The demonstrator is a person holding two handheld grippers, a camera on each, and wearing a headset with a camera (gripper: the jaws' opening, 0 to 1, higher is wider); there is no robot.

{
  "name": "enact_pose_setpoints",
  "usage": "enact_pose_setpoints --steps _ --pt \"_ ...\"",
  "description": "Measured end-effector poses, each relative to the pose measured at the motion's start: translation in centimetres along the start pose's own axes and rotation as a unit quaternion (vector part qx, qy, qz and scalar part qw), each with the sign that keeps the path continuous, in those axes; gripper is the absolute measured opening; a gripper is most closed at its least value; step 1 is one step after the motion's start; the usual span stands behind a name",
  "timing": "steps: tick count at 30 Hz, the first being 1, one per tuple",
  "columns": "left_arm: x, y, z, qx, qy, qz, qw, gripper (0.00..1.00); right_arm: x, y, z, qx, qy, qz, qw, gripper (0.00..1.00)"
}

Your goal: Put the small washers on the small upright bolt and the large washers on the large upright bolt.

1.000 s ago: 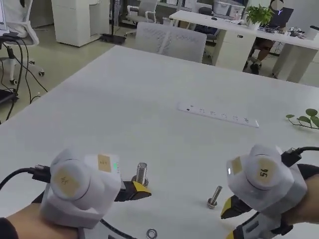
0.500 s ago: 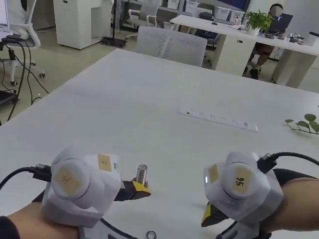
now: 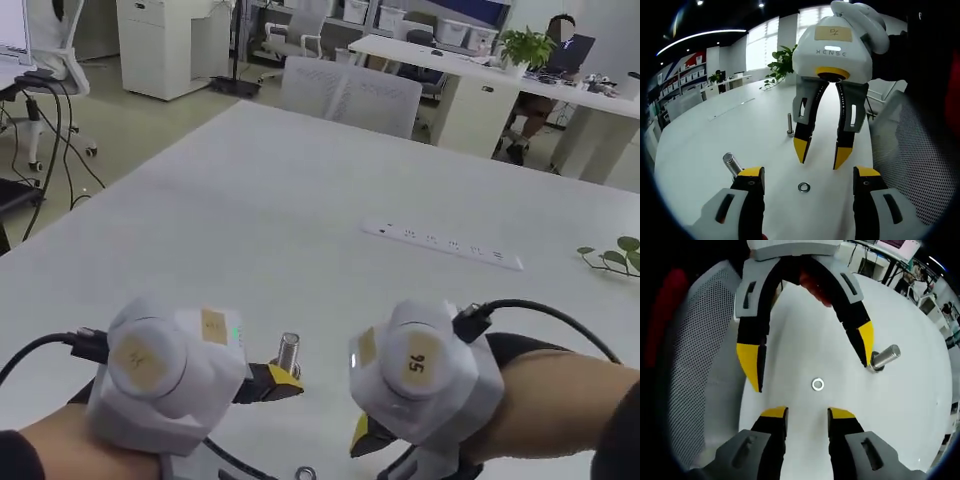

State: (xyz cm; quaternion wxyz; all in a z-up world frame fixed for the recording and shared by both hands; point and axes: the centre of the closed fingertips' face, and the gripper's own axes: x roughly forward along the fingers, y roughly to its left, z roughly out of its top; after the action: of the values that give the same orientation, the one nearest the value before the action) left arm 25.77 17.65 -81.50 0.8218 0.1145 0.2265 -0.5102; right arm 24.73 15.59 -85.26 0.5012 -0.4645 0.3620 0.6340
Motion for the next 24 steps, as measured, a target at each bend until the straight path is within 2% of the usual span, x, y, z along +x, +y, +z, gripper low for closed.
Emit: enact_pose_setpoints --steps 11,24 --pt "0.0 -0.1 -0.2 -0.001 0.003 -0.002 1.0000 0.72 1.2 -1.0 2.1 -0.017 -0.004 0.007 0.9998 0.32" --pt "-0.1 0.0 -0.1 -0.004 0.000 -0.002 1.0000 0.72 2.3 -1.3 2.4 -0.031 0.009 0.022 0.9992 0.27"
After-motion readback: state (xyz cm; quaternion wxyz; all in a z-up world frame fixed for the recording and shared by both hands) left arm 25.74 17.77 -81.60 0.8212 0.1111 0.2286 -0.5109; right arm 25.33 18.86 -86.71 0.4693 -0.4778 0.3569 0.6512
